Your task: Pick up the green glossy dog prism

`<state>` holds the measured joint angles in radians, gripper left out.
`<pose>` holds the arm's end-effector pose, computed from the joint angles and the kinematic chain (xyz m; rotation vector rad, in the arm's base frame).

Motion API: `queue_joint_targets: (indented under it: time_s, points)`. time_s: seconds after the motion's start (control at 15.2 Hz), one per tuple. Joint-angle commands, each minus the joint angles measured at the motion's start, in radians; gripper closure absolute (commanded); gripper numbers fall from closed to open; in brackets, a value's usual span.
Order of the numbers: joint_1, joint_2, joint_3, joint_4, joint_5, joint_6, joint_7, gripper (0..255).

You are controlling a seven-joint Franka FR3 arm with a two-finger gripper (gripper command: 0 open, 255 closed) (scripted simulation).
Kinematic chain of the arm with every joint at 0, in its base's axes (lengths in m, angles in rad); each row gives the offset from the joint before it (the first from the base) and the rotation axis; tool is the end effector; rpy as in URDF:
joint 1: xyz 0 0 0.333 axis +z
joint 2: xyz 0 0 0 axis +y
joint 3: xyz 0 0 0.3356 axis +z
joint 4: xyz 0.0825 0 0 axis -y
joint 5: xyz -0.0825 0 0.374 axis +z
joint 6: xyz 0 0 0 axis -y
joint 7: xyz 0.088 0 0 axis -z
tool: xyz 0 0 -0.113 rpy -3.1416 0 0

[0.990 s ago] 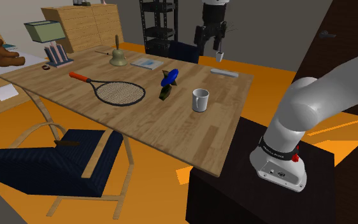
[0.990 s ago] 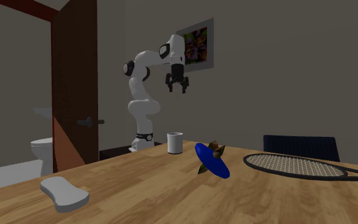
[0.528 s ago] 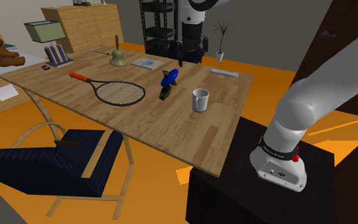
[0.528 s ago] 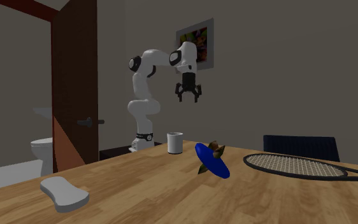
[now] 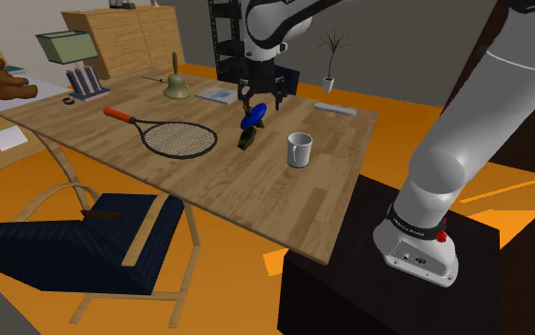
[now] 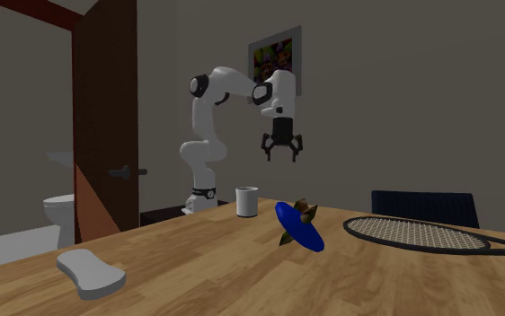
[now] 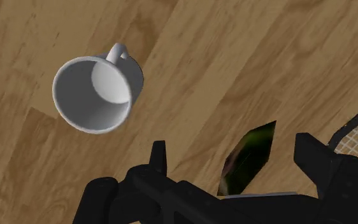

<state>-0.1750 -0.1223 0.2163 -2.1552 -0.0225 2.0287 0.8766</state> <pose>0.4999 0.0220 0.4685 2.8358 -1.2443 0.0218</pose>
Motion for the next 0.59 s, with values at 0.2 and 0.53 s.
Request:
queue_joint_targets:
  time_s: [0.2, 0.53]
  points:
    - [-0.018, 0.19, -0.003, 0.118, -0.041, 0.053, 0.224, 0]
    - [-0.022, 0.372, -0.039, 0.25, -0.07, 0.087, 0.415, 0]
